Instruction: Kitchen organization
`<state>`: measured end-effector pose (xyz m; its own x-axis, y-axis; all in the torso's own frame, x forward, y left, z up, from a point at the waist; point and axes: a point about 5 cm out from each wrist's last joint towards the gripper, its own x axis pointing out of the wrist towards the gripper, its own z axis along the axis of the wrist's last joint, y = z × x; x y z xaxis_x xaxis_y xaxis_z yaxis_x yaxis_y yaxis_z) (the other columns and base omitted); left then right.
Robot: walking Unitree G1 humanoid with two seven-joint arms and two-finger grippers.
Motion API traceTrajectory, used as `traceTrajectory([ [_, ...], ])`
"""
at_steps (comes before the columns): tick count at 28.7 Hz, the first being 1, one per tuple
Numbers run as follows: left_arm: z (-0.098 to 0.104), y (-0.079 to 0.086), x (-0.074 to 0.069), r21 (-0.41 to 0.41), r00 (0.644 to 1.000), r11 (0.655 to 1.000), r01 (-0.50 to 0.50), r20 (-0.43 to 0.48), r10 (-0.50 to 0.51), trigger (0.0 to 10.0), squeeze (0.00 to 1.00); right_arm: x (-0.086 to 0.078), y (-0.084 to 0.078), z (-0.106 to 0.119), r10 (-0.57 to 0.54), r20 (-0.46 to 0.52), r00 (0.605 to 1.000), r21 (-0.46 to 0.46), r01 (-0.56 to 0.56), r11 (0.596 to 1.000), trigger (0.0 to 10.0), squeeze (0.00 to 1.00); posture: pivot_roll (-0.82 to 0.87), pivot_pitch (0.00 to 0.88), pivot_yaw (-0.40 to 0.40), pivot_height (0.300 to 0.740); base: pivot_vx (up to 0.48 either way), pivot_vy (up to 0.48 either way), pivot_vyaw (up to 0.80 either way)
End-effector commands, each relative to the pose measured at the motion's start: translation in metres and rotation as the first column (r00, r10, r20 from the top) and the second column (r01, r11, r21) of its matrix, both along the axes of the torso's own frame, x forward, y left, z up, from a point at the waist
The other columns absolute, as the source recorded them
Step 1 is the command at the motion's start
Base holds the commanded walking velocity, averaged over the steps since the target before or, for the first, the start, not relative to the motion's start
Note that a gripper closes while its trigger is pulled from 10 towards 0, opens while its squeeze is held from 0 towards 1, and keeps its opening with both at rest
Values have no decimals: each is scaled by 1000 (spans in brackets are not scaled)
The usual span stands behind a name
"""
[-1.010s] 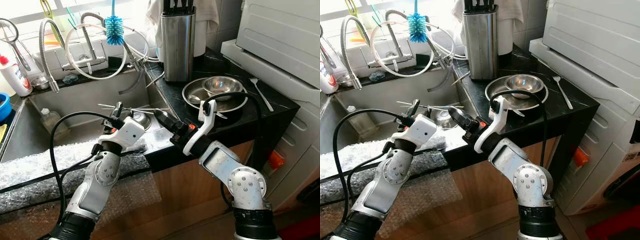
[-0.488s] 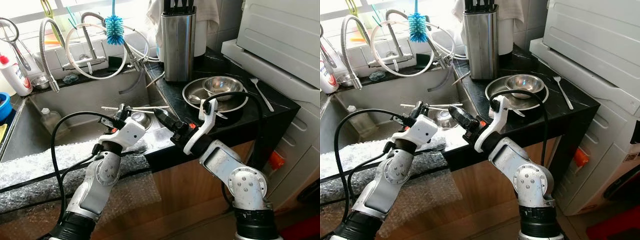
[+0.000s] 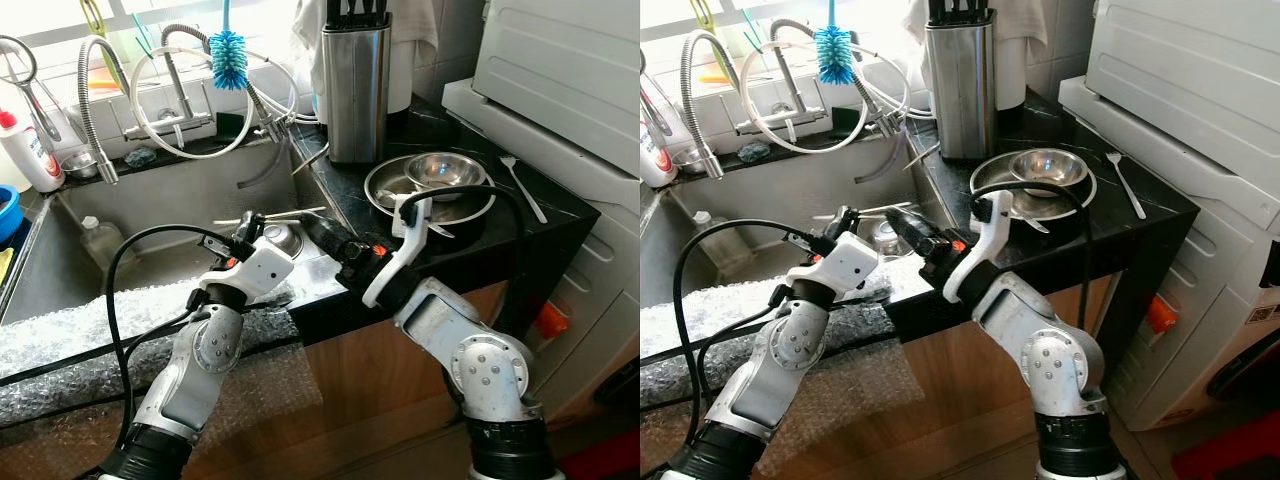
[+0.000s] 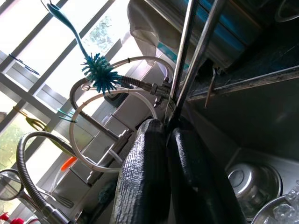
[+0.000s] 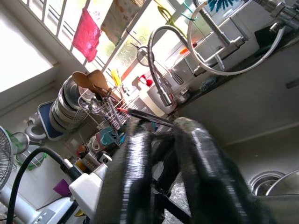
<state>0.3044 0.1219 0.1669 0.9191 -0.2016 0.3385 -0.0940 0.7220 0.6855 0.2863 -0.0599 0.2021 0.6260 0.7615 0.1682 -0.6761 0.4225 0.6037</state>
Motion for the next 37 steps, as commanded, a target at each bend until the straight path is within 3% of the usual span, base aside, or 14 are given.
traceTrajectory([
  [1, 7, 6, 3, -6, 999, 1000, -26, 33, 26, 0, 0, -2, 1, 2, 11, 11, 1000, -11, -11, 1000, 10000, 1000, -133, 0, 85, 740, 0, 0, 0],
  [7, 7, 7, 4, -9, 999, 999, -39, 34, 39, 0, 0, -5, 2, 4, 17, 29, 999, -13, -16, 1000, 10000, 1000, -134, 0, 84, 740, 0, 0, 0],
  [11, 5, 9, 4, -24, 998, 998, -53, 25, 54, 0, 0, 4, -7, 15, -80, 65, 995, 1, 80, 997, 10000, 1000, -135, 0, 85, 740, 0, 0, 0],
  [12, 5, 10, 5, -25, 998, 998, -56, 23, 56, 0, 0, 7, -10, 22, -115, 88, 989, 20, 114, 993, 10000, 361, -136, 0, 85, 740, 0, 0, 0],
  [13, 5, 10, 5, -25, 998, 998, -56, 23, 57, 0, 0, 7, -11, 24, -120, 93, 988, 25, 118, 993, 10000, 361, -136, 0, 85, 740, 0, 0, 0],
  [14, 4, 11, 5, -31, 998, 998, -59, 19, 60, 0, 0, 8, -13, 27, -139, 109, 984, 26, 137, 990, 10000, 0, -136, 0, 86, 740, 0, 0, 0],
  [22, 0, 19, 7, -165, 994, 980, -107, -27, 104, 0, 0, 13, -24, 40, -261, 183, 948, 24, 261, 965, 10000, 0, -137, 0, 88, 740, 0, 0, 0],
  [23, -1, 23, 8, -221, 992, 967, -126, -41, 120, 2157, 0, 15, -28, 39, -300, 221, 928, -32, 314, 949, 10000, 0, -139, 0, 90, 740, 0, 0, 0],
  [24, -2, 28, 8, -297, 989, 943, -150, -61, 137, 4784, 0, 17, -30, 32, -319, 377, 869, -230, 422, 877, 10000, 0, -144, 0, 93, 740, 0, 0, 0],
  [25, -2, 28, 8, -297, 989, 943, -150, -61, 137, 4784, 0, 17, -30, 32, -319, 377, 869, -230, 422, 877, 10000, 0, -144, 0, 93, 740, 0, 0, 0],
  [26, -4, 31, 8, -336, 987, 928, -158, -71, 142, 10000, 0, 14, -30, 26, -292, 464, 836, -309, 462, 831, 10000, 0, -144, 0, 94, 740, 0, 0, 0],
  [32, -5, 34, 8, -389, 985, 905, -172, -84, 151, 10000, 0, 13, -32, 21, -312, 491, 813, -320, 501, 804, 10000, 0, -142, 0, 95, 740, 0, 0, 0],
  [35, -3, 49, 11, -541, 981, 818, -196, -111, 161, 10000, 0, 3, -44, 11, -372, 596, 711, -321, 636, 701, 10000, 0, -145, 0, 99, 740, 0, 0, 0],
  [37, -2, 52, 12, -583, 982, 790, -188, -121, 144, 10000, 0, -1, -45, 5, -365, 631, 685, -327, 661, 676, 10000, 0, -145, 0, 101, 740, 0, 0, 0],
])
